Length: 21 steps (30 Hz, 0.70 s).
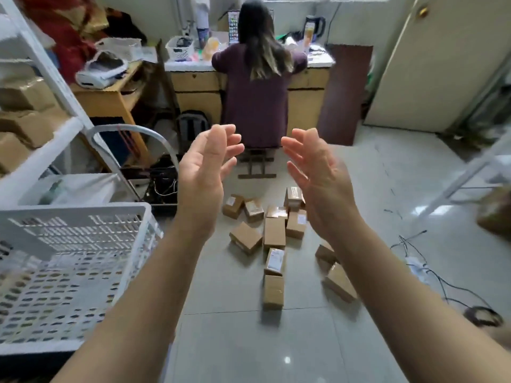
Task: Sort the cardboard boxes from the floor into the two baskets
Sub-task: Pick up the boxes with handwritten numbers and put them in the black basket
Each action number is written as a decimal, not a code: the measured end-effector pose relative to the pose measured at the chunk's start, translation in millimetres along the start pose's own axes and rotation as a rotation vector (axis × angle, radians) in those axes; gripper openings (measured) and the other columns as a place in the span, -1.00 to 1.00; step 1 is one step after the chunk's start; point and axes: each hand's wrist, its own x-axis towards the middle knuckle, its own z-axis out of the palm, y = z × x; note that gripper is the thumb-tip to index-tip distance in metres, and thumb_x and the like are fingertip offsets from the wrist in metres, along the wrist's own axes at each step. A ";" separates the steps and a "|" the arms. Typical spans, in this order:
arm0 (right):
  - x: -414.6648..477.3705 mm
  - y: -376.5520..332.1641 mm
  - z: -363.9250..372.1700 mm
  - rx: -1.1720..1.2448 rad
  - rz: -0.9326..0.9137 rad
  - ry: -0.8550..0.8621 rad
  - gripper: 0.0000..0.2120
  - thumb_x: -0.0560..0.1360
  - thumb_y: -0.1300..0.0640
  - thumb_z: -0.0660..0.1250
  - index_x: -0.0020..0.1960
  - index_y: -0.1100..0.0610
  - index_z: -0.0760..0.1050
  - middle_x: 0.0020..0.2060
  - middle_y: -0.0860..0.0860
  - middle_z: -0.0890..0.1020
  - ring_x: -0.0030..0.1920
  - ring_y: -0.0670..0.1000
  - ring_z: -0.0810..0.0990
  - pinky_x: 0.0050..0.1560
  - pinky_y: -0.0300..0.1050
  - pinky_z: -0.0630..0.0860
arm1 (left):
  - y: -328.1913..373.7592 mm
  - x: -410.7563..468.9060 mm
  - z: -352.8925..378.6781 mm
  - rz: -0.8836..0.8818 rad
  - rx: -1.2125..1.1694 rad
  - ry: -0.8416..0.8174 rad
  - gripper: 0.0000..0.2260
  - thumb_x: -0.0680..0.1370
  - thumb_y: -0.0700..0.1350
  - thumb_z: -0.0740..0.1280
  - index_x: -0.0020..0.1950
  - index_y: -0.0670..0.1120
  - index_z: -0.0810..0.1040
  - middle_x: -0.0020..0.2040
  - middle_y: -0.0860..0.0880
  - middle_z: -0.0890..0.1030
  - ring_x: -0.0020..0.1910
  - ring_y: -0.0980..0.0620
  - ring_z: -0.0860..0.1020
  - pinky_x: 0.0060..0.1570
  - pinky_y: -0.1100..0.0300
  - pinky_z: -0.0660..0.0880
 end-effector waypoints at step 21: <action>20.4 -9.3 -297.0 0.019 0.102 0.468 -0.57 0.45 -0.22 0.19 0.15 0.05 0.46 0.14 -0.01 0.59 0.25 -0.05 0.53 0.40 0.00 0.35 | -92.4 10.4 286.3 -0.192 -0.043 -0.356 -0.66 0.54 0.14 0.12 0.06 -0.04 0.55 0.02 -0.02 0.61 0.10 -0.02 0.61 0.19 0.04 0.51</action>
